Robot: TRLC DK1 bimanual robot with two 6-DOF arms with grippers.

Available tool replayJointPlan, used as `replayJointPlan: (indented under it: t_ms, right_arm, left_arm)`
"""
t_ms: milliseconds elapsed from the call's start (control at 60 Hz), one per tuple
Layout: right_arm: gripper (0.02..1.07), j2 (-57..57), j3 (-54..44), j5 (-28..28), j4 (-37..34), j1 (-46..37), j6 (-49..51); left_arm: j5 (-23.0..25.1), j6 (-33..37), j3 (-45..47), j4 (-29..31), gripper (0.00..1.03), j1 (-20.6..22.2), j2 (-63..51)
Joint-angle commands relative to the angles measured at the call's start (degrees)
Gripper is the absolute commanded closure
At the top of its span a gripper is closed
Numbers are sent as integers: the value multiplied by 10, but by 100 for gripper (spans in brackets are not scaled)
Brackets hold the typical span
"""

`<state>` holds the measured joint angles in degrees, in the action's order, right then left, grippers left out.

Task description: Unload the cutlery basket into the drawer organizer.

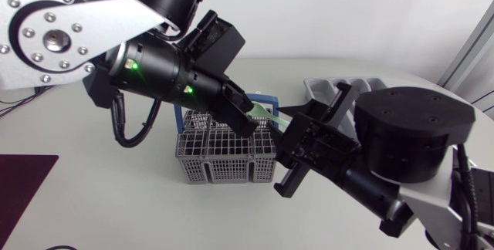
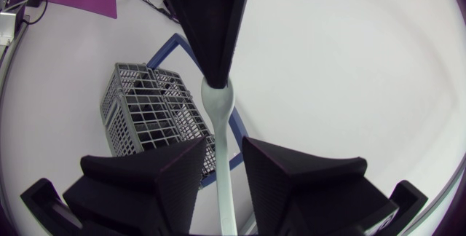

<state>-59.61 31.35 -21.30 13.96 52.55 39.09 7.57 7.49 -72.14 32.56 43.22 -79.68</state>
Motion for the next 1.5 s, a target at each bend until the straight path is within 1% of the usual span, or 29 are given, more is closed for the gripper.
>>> replayJointPlan:
  t_ms: [0, 133, 650, 833, 917, 967, 1117, 1167, 1200, 1267, 1333, 1400, 1450, 1483]
  right_arm:
    - [74, -10, 13, -8, 8, 4, 9]
    - [74, -15, 14, -9, 12, 4, 11]
    - [81, -33, 26, -20, 17, 6, 15]
    - [94, -34, 24, -20, 19, 6, 17]
    - [96, -35, 25, -20, 18, 6, 18]
    - [101, -34, 24, -20, 19, 6, 19]
    - [101, -38, 24, -16, 14, 6, 18]
    - [101, -37, 25, -14, 12, 6, 18]
    - [101, -36, 26, -13, 9, 5, 18]
    - [101, -33, 27, -7, -1, 4, 17]
    - [101, -26, 27, 3, -15, 2, 13]
    - [101, -11, 27, 23, -40, -5, 5]
    - [101, -2, 27, 37, -53, -15, 2]
    - [101, 7, 26, 50, -66, -25, -2]
  left_arm:
    - [9, -13, -22, 2, 100, -3, -11]
    - [11, -13, -24, 4, 100, -2, -11]
    - [17, -14, -10, 5, 100, -4, -10]
    - [17, -14, -9, 5, 100, -3, -10]
    - [17, -15, -8, 5, 100, -3, -10]
    - [17, -16, -7, 5, 100, -3, -10]
    - [17, -19, -12, 5, 99, -4, -10]
    - [17, -19, -13, 5, 94, -6, -9]
    - [17, -21, -17, 5, 85, -8, -8]
    - [17, -23, -22, 4, 73, -13, -7]
    - [17, -24, -27, 2, 56, -20, -5]
    - [17, -24, -34, 1, 32, -29, -1]
    - [17, -24, -37, 0, 19, -36, 1]
    - [17, -23, -38, -2, 13, -39, 4]
